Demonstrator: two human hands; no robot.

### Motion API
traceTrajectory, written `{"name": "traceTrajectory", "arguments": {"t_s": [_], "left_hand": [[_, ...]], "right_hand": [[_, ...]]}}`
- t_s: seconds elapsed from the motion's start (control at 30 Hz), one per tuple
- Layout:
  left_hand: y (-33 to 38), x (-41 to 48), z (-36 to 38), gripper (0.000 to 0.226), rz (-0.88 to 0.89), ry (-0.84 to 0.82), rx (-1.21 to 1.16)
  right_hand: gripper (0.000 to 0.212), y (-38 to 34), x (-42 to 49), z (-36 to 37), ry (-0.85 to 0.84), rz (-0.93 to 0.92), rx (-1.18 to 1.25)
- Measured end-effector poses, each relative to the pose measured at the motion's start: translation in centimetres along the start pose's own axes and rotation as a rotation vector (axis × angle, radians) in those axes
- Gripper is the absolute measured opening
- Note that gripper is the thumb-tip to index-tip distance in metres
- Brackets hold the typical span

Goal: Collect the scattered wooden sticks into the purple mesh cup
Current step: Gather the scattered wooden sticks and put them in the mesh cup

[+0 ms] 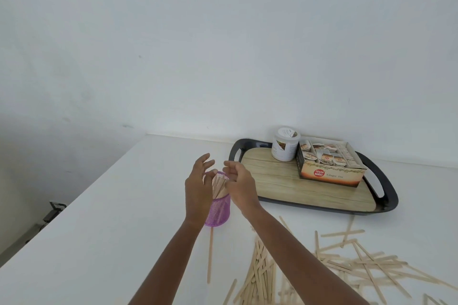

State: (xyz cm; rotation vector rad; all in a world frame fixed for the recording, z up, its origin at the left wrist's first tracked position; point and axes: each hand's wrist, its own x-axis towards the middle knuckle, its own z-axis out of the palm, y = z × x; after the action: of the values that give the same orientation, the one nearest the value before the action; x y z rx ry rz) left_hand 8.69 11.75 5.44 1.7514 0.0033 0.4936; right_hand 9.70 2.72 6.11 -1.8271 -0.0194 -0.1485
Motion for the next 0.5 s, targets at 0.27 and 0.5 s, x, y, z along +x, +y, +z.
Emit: {"name": "traceTrajectory", "arguments": {"t_s": [0.27, 0.5], "left_hand": [[-0.5, -4.3, -0.3, 0.031, 0.287, 0.13, 0.292], [-2.6, -9.8, 1.1, 0.017, 0.312, -0.167, 0.597]], "right_hand": [[0.053, 2.3, -2.3, -5.8, 0.035, -0.054, -0.15], [0.035, 6.9, -5.4, -10.2, -0.027, 0.078, -0.44]]}}
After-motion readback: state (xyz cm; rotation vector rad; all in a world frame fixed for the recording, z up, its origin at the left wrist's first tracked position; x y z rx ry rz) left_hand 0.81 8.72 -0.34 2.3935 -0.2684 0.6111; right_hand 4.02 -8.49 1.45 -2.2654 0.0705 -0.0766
